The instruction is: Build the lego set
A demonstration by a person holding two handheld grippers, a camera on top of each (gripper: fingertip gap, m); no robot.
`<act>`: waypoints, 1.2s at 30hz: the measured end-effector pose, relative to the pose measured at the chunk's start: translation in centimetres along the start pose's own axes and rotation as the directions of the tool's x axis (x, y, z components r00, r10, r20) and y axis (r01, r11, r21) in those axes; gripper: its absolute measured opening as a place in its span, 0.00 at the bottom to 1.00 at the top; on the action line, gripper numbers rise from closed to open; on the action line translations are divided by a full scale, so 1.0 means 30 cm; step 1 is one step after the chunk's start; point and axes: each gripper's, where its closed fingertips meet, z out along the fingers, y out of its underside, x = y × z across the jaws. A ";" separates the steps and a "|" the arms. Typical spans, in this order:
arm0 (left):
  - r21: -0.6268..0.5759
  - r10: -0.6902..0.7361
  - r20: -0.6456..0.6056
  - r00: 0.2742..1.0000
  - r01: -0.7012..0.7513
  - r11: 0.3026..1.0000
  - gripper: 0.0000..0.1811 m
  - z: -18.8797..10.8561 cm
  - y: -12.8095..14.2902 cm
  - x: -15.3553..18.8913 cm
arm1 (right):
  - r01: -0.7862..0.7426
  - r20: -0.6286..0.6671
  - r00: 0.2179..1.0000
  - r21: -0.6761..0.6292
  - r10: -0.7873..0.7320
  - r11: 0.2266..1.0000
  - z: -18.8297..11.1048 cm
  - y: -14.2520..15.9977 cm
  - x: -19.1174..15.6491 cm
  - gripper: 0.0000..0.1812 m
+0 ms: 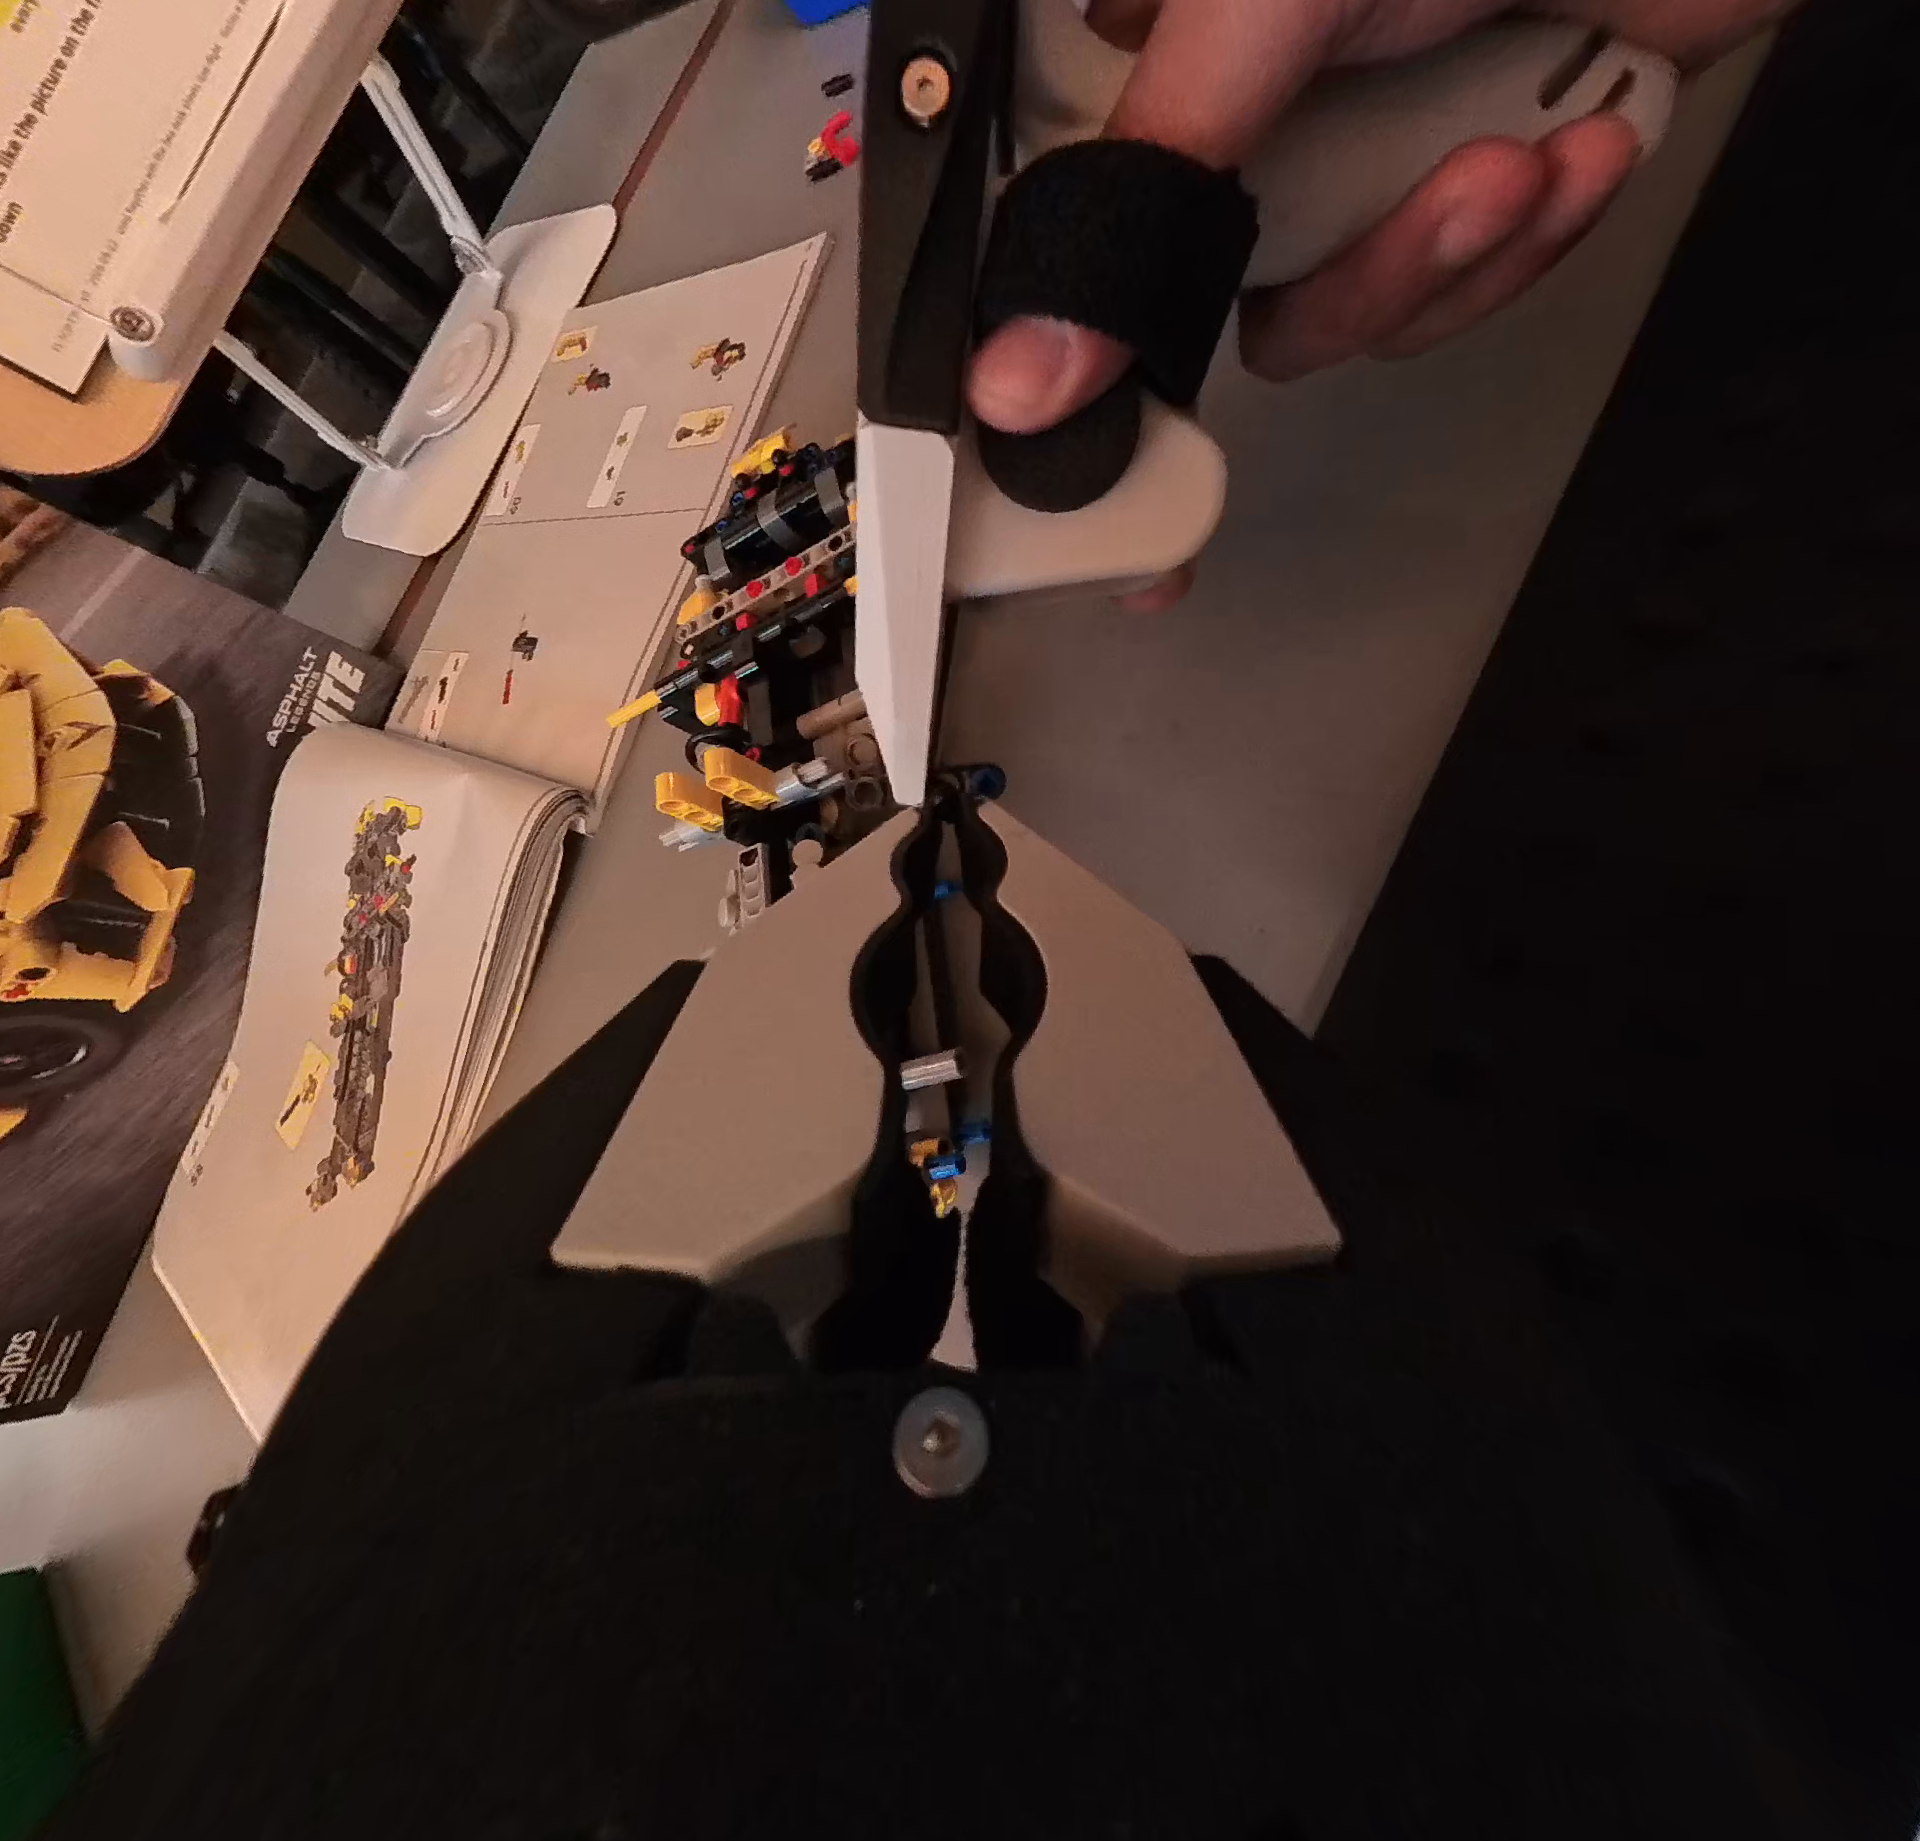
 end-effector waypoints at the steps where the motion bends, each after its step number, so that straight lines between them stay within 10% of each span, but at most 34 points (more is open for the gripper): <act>1: 0.003 0.015 -0.004 1.000 -0.015 1.000 0.02 0.001 0.001 0.005 | -0.011 0.011 1.000 -0.007 0.011 1.000 0.000 0.004 -0.001 0.04; 13: 0.018 0.063 -0.003 0.998 -0.063 0.998 0.02 -0.003 -0.012 0.025 | -0.051 0.335 0.941 0.015 0.044 0.999 -0.036 0.012 -0.112 0.03; 26: 0.017 -0.067 -0.049 0.997 0.068 0.998 0.02 -0.022 0.054 0.032 | 0.292 -0.026 0.956 0.002 -0.291 0.957 -0.139 0.058 0.024 0.06; 32: 0.324 -0.093 0.004 0.996 0.087 0.942 0.02 -0.076 -0.047 0.010 | 0.367 -0.016 0.930 0.092 -0.367 0.925 -0.049 0.056 -0.071 0.12; 36: 0.455 -0.024 0.041 0.999 0.002 0.890 0.02 -0.137 -0.100 0.026 | 0.141 0.302 0.934 0.180 -0.191 0.973 -0.058 0.048 -0.192 0.10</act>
